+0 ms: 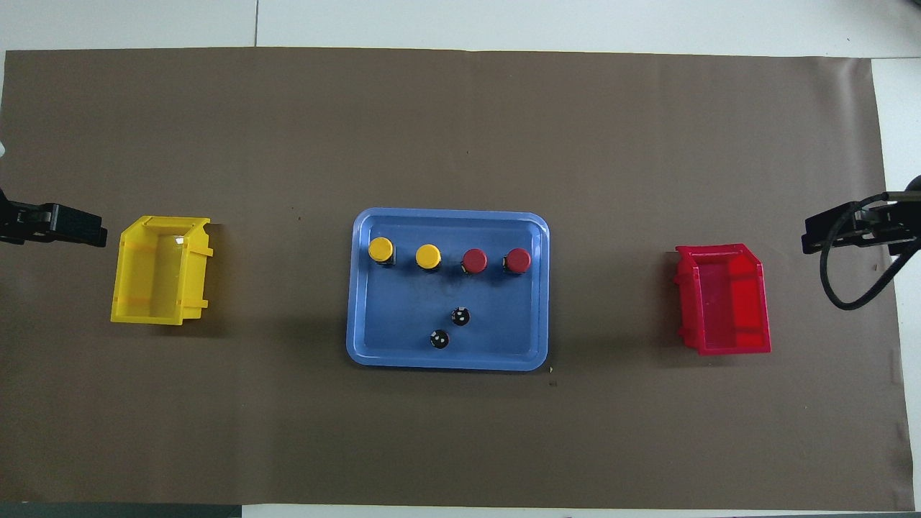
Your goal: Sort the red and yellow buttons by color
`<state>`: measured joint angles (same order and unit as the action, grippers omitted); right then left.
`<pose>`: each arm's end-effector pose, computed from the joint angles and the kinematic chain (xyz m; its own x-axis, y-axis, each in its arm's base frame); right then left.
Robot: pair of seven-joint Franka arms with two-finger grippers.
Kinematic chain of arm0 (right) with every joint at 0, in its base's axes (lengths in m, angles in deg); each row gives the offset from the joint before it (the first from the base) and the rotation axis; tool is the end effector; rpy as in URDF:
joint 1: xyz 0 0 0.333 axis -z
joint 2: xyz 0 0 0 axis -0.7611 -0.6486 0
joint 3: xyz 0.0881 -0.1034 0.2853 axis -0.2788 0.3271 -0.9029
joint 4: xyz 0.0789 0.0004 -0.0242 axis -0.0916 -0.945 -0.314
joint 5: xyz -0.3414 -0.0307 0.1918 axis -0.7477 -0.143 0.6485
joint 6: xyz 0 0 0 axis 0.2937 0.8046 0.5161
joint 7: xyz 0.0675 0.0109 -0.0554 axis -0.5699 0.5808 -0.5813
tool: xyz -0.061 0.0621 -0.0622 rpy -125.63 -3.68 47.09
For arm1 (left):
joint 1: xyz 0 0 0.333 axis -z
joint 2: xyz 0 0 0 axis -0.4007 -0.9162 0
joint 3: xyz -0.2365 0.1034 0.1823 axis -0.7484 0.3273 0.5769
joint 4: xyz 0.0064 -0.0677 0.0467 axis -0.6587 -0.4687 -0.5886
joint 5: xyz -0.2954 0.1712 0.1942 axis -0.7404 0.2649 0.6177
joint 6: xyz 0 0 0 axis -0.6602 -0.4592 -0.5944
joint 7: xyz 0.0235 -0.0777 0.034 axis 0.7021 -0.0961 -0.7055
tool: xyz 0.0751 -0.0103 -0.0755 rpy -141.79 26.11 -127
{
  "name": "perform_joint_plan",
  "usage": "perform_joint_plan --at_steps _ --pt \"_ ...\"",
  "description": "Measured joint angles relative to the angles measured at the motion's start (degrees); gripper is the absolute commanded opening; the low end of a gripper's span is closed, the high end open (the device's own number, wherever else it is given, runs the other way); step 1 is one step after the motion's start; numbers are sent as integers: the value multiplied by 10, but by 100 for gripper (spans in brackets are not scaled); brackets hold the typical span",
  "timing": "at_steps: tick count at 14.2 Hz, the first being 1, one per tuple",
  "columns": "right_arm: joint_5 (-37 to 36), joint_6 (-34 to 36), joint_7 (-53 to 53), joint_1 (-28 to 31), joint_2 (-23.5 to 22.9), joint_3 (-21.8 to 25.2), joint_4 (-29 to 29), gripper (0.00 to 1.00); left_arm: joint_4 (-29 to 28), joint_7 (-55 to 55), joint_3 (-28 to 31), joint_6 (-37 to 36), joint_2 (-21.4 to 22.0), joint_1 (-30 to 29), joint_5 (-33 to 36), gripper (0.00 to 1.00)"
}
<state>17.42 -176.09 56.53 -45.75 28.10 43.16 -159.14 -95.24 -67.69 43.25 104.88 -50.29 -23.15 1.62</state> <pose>0.5352 -0.0012 0.6121 0.9978 -0.0251 -0.0613 -0.0239 -0.9995 0.0205 0.5321 -0.0302 0.5937 0.9921 -0.1229 -0.0244 -0.1234 -0.9922 -0.0193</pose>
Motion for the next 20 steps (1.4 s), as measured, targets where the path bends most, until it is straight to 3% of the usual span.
perform_joint_plan --at_steps 4,8,12,17,20 --pt "21 -45 104 -78 -14 -6 8 100 0 0 0 -1 1 0 0 100" --pt "20 -87 265 -192 -101 -11 65 100 0 -1 1 -1 2 0 0 100" --pt "14 -183 339 -255 -173 -11 59 100 0 -2 1 -1 2 0 0 100" --pt "9 -311 344 -259 -154 -8 -70 94 0 -2 1 -1 2 -1 0 100" --pt "8 -353 339 -259 -139 -8 -128 82 -2 -3 3 -1 2 -4 0 100"
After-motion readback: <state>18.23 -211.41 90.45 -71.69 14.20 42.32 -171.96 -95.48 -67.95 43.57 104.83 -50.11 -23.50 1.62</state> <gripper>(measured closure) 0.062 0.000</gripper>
